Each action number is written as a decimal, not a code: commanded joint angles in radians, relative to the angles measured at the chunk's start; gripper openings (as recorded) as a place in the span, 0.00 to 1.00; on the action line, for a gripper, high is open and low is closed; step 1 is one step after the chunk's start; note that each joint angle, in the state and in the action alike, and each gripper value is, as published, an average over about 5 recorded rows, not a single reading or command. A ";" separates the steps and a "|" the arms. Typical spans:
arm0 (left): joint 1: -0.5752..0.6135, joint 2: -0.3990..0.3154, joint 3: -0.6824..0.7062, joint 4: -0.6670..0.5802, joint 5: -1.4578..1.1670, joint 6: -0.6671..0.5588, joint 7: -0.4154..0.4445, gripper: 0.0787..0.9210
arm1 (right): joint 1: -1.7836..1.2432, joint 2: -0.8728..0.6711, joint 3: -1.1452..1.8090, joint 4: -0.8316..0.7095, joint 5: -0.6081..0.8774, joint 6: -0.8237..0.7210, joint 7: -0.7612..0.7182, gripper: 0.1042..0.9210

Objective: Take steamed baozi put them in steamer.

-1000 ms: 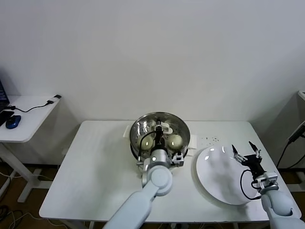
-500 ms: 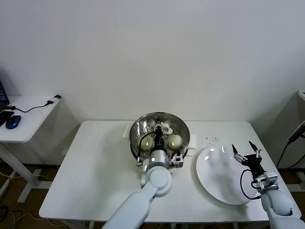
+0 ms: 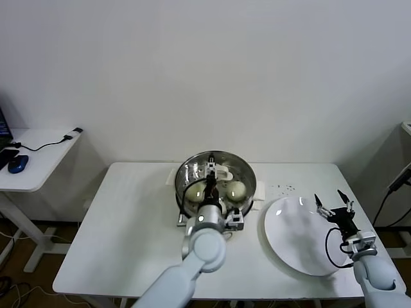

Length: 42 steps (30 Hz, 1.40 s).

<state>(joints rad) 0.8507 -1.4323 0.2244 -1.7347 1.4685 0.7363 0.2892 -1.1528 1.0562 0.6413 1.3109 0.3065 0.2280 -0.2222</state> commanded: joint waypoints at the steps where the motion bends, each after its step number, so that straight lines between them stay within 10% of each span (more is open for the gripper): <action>1: 0.061 0.123 -0.010 -0.220 -0.113 0.047 -0.034 0.84 | -0.004 -0.001 0.008 0.012 -0.008 -0.034 0.008 0.88; 17: 0.476 0.332 -0.439 -0.489 -0.848 -0.288 -0.495 0.88 | -0.049 0.008 0.042 0.134 0.004 -0.128 -0.002 0.88; 31: 0.740 0.016 -0.934 -0.369 -1.493 -0.735 -0.365 0.88 | -0.122 0.041 0.059 0.256 -0.016 -0.181 0.011 0.88; 42: 0.787 -0.012 -0.947 -0.279 -1.511 -0.794 -0.367 0.88 | -0.164 0.036 0.076 0.309 0.039 -0.217 -0.010 0.88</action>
<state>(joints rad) 1.5424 -1.3658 -0.5906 -2.0748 0.1570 0.1283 -0.0739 -1.2832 1.0899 0.7105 1.5649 0.3172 0.0418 -0.2205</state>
